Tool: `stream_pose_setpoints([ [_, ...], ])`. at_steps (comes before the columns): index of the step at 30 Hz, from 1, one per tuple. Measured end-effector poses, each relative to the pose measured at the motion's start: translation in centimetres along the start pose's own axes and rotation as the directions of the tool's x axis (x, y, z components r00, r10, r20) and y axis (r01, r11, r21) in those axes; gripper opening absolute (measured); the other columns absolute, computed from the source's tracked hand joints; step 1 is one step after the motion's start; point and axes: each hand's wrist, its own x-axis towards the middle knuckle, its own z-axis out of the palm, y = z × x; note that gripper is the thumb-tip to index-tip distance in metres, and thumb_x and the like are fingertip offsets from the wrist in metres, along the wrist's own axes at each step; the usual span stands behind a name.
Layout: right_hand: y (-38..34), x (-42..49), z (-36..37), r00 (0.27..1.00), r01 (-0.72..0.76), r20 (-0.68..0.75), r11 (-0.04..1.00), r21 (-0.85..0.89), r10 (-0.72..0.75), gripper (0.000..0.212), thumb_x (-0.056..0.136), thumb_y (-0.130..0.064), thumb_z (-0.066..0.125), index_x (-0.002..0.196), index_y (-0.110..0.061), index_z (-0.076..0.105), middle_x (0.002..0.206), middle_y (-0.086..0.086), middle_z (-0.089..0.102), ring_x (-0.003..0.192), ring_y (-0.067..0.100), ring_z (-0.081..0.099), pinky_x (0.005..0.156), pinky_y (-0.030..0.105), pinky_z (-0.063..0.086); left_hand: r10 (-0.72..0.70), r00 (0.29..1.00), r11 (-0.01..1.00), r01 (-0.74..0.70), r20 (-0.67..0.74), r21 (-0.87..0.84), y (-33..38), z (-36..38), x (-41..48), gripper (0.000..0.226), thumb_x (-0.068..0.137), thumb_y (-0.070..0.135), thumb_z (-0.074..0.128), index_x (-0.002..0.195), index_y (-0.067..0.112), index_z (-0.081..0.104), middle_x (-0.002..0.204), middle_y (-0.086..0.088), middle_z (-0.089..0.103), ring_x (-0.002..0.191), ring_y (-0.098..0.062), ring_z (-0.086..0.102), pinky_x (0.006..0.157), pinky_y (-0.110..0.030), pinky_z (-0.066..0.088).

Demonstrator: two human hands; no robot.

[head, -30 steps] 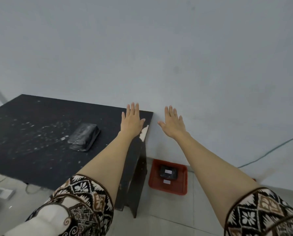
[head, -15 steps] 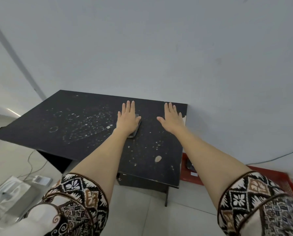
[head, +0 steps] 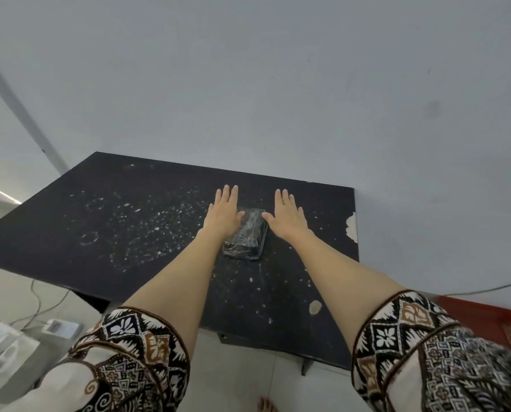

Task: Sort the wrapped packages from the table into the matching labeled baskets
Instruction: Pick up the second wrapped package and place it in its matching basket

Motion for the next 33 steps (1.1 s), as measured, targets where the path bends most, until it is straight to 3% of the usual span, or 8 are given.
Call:
stream_pose_setpoints([
  [11, -0.9, 5.4, 5.8, 0.981, -0.172, 0.098, 0.985, 0.032, 0.168, 0.079, 0.099, -0.041, 0.043, 0.154, -0.009, -0.003, 0.164, 0.011, -0.005, 0.151, 0.029, 0.003, 0.12, 0.047, 0.013, 0.034, 0.953, 0.996, -0.006, 0.301, -0.091, -3.6, 3.6, 6.3, 0.081, 0.097, 0.01, 0.049, 0.158, 0.019, -0.003, 0.166, -0.011, -0.012, 0.153, -0.035, 0.005, 0.119, -0.047, 0.028],
  [18, -1.0, 5.9, 10.2, 0.87, -0.439, 0.267, 0.898, 0.036, 0.414, 0.083, 0.098, -0.053, 0.035, 0.153, 0.001, 0.002, 0.163, 0.018, -0.008, 0.15, 0.035, 0.004, 0.119, 0.046, 0.015, 0.075, 0.866, 0.996, -0.044, 0.495, -0.074, -5.8, 7.4, 8.5, 0.082, 0.097, 0.015, 0.051, 0.157, 0.015, -0.005, 0.165, -0.013, -0.014, 0.153, -0.036, 0.007, 0.123, -0.044, 0.021],
  [22, -1.7, 5.9, 12.1, 0.85, -0.501, 0.274, 0.851, 0.158, 0.449, 0.073, 0.1, -0.047, 0.035, 0.154, -0.008, 0.007, 0.163, 0.018, 0.0, 0.149, 0.036, 0.008, 0.118, 0.047, 0.019, 0.107, 0.866, 0.994, -0.079, 0.489, -0.079, -6.5, 8.7, 9.6, 0.083, 0.095, 0.018, 0.057, 0.157, 0.011, 0.003, 0.165, -0.013, -0.011, 0.15, -0.037, 0.016, 0.12, -0.039, 0.025],
  [27, -1.7, 5.8, 11.9, 0.85, -0.527, 0.208, 0.79, 0.312, 0.485, 0.069, 0.099, -0.041, 0.042, 0.155, -0.014, 0.011, 0.156, 0.017, 0.029, 0.142, 0.037, 0.027, 0.115, 0.048, 0.03, 0.187, 0.892, 0.964, -0.085, 0.413, -0.252, -7.4, 8.6, 10.4, 0.085, 0.091, 0.015, 0.06, 0.157, 0.007, 0.006, 0.165, -0.013, 0.003, 0.151, -0.031, 0.015, 0.12, -0.033, 0.02],
  [29, -1.6, 6.0, 11.4, 0.853, -0.52, 0.189, 0.766, 0.378, 0.486, 0.068, 0.1, -0.036, 0.045, 0.155, -0.014, 0.012, 0.154, 0.015, 0.035, 0.141, 0.036, 0.032, 0.114, 0.047, 0.032, 0.21, 0.893, 0.938, -0.069, 0.399, -0.339, -7.5, 8.3, 10.8, 0.085, 0.091, 0.01, 0.059, 0.157, 0.006, 0.005, 0.16, -0.016, 0.011, 0.141, -0.026, 0.03, 0.11, -0.024, 0.029],
  [30, -1.5, 6.1, 11.1, 0.854, -0.517, 0.185, 0.751, 0.411, 0.486, 0.068, 0.099, -0.033, 0.047, 0.155, -0.014, 0.013, 0.155, 0.014, 0.035, 0.141, 0.034, 0.033, 0.114, 0.046, 0.031, 0.212, 0.892, 0.927, -0.053, 0.399, -0.372, -7.4, 8.2, 11.2, 0.085, 0.091, 0.007, 0.057, 0.157, 0.007, 0.004, 0.156, -0.015, 0.015, 0.127, -0.021, 0.038, 0.1, -0.02, 0.033],
  [31, -1.4, 6.2, 10.8, 0.855, -0.513, 0.183, 0.739, 0.438, 0.485, 0.067, 0.099, -0.03, 0.049, 0.155, -0.014, 0.016, 0.155, 0.013, 0.035, 0.141, 0.033, 0.034, 0.115, 0.045, 0.031, 0.21, 0.889, 0.92, -0.039, 0.406, -0.391, -7.3, 8.1, 11.5, 0.086, 0.091, 0.006, 0.056, 0.157, 0.01, 0.002, 0.152, -0.014, 0.017, 0.113, -0.017, 0.038, 0.093, -0.019, 0.033],
  [33, -1.2, 6.5, 10.2, 0.857, -0.505, 0.181, 0.715, 0.483, 0.483, 0.065, 0.096, -0.026, 0.054, 0.153, -0.014, 0.024, 0.153, 0.011, 0.039, 0.139, 0.032, 0.037, 0.115, 0.044, 0.032, 0.196, 0.879, 0.914, -0.004, 0.435, -0.405, -7.0, 7.7, 12.2, 0.087, 0.092, 0.008, 0.055, 0.158, 0.015, -0.002, 0.149, -0.014, 0.015, 0.105, -0.016, 0.034, 0.09, -0.022, 0.035],
])
